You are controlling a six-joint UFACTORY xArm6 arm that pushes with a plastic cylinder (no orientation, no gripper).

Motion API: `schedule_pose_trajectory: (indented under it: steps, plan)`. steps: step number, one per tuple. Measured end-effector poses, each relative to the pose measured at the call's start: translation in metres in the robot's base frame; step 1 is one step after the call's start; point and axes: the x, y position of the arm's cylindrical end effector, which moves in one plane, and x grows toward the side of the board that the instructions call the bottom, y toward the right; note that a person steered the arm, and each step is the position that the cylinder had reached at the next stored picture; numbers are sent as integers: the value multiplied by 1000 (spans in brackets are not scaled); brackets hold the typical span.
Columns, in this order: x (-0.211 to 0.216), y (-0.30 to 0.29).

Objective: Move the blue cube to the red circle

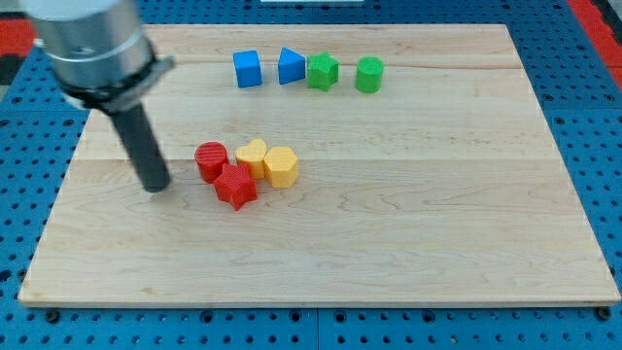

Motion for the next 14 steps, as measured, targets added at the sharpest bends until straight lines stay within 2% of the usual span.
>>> schedule_pose_trajectory:
  steps: [1,2,3,4,5,6,8,9,10,11,12,13,14]
  plan:
    - [-83,-11]
    - [-154,20]
    - [-207,21]
    - [-225,42]
    - [-218,90]
    - [-226,94]
    - [-153,143]
    - [-129,150]
    - [-107,109]
    - [-116,114]
    - [-93,110]
    - [-93,111]
    - [-167,113]
